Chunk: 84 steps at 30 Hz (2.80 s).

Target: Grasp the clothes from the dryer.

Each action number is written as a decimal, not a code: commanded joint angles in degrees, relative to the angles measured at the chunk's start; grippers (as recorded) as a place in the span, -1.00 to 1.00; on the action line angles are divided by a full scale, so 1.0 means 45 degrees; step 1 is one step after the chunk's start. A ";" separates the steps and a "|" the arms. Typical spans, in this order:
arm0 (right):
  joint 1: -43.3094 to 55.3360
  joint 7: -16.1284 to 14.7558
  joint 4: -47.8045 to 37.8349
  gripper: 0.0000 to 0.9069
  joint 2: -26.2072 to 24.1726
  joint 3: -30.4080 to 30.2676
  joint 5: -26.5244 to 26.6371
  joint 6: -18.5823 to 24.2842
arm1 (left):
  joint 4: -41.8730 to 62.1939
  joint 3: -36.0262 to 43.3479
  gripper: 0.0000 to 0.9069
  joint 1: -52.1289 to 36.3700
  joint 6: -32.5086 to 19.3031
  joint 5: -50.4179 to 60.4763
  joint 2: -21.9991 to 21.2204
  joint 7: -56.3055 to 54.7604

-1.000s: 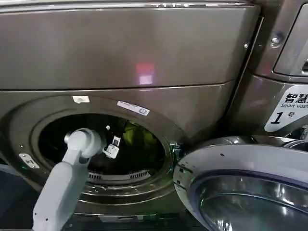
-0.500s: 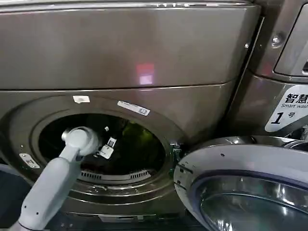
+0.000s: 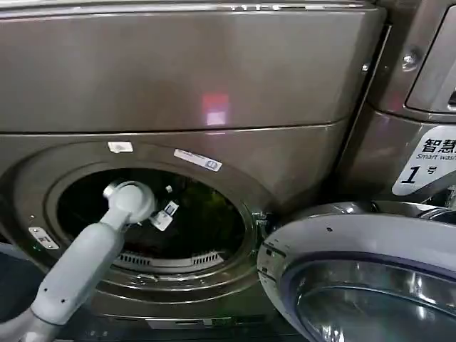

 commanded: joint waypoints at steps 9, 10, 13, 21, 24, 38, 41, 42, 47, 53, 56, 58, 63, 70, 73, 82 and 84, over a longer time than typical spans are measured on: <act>0.0054 0.0012 0.0120 1.00 0.0013 -0.0152 0.0010 -0.0011 | -0.0703 -0.0067 1.00 0.0883 0.0161 -0.1140 0.0873 0.0048; 0.0062 0.0013 0.0137 1.00 0.0017 -0.0180 0.0010 -0.0016 | -0.0844 -0.0075 1.00 0.1009 0.0185 -0.1435 0.0988 0.0053; 0.0096 0.0009 0.0202 1.00 0.0056 -0.0246 0.0010 -0.0023 | -0.0936 -0.0138 1.00 0.1209 0.0209 -0.1436 0.1213 0.0052; 0.0076 0.0007 0.0286 1.00 0.0142 -0.0297 0.0030 -0.0018 | -0.0247 -0.0582 1.00 0.1558 0.0273 -0.0387 0.1361 0.0026; 0.0023 0.0009 0.0289 1.00 0.0147 -0.0259 0.0048 -0.0008 | -0.0032 -0.0730 1.00 0.1606 0.0340 -0.0209 0.1418 0.0020; -0.0047 0.0003 0.0367 1.00 0.0154 -0.0285 0.0091 0.0038 | 0.0426 -0.1459 0.05 0.1903 0.0745 -0.0428 0.1235 -0.0012; -0.0065 -0.0003 0.0357 1.00 0.0140 -0.0263 0.0111 0.0046 | 0.0411 -0.1643 -0.70 0.2000 0.0810 -0.0486 0.1207 -0.0011; -0.0073 -0.0002 0.0353 1.00 0.0126 -0.0258 0.0114 0.0048 | 0.0423 -0.1673 -0.72 0.2041 0.0812 -0.0511 0.1204 -0.0011; -0.0051 0.0000 0.0348 1.00 0.0060 -0.0276 0.0132 0.0040 | 0.0374 -0.1915 -0.77 0.2186 0.0846 -0.0736 0.1206 -0.0010; -0.0033 -0.0004 0.0349 1.00 -0.0017 -0.0296 0.0133 0.0037 | 0.0422 -0.2072 -0.80 0.2222 0.0843 -0.0771 0.1187 -0.0016; -0.0031 -0.0007 0.0338 1.00 -0.0043 -0.0301 0.0136 0.0045 | 0.0485 -0.2117 -0.80 0.2222 0.0857 -0.0783 0.1157 -0.0017; -0.0021 -0.0010 0.0348 1.00 -0.0038 -0.0322 0.0133 0.0043 | 0.0513 -0.2124 -0.80 0.2225 0.0900 -0.0762 0.1122 -0.0020; -0.0022 -0.0019 0.0325 1.00 -0.0066 -0.0339 0.0130 0.0048 | 0.0555 -0.2157 -0.82 0.2264 0.0927 -0.0735 0.1064 -0.0022; -0.0030 -0.0022 0.0309 1.00 -0.0096 -0.0336 0.0140 0.0049 | 0.0654 -0.2143 -0.97 0.2216 0.1201 -0.0929 0.0971 -0.0047; -0.0030 -0.0026 0.0287 1.00 -0.0099 -0.0354 0.0140 0.0057 | 0.0582 -0.2095 -1.00 0.2195 0.1445 -0.1297 0.0936 -0.0164; 0.0001 -0.0013 0.0249 1.00 -0.0108 -0.0410 0.0136 0.0077 | 0.0082 -0.1817 -1.00 0.2185 0.2687 -0.3182 0.0808 -0.1950; -0.0004 -0.0014 0.0237 1.00 -0.0116 -0.0421 0.0136 0.0077 | -0.0123 -0.1723 -1.00 0.2233 0.2923 -0.3564 0.0810 -0.2361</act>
